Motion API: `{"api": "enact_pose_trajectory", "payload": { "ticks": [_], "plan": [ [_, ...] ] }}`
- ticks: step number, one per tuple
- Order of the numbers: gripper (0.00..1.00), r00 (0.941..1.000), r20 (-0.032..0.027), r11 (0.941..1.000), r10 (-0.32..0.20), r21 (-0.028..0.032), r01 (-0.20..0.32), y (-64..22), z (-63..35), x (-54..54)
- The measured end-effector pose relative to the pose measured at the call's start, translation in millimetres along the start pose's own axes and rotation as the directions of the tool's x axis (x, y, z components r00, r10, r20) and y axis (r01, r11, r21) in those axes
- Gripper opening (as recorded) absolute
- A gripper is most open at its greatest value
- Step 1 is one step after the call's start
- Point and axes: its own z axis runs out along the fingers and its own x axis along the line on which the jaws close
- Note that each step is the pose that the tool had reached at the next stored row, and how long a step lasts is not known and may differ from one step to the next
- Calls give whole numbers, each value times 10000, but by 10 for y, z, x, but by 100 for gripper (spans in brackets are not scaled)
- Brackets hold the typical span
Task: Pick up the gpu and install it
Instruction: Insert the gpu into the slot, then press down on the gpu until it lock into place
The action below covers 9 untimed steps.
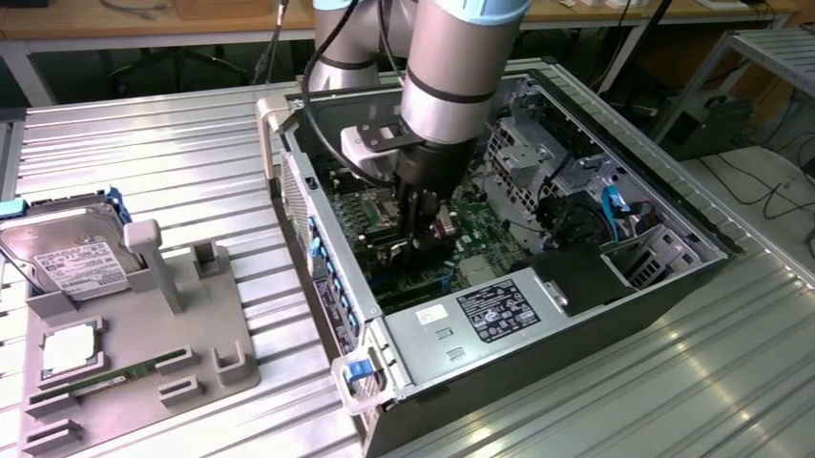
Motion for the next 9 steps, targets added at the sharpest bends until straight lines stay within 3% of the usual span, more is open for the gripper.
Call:
{"api": "enact_pose_trajectory", "payload": {
  "ticks": [1, 3, 4, 9],
  "plan": [
    [36, 10000, -1, 10000, 0, 24, 0, -1, -92, -3],
    [15, 10000, -1, 10000, 0, 25, 0, 0, -94, -2],
    [11, 10000, -1, 10000, -1, 25, 1, -1, -94, -2],
    [11, 10000, -1, 10000, 0, 25, 0, 0, -94, -2]
  ]
}}
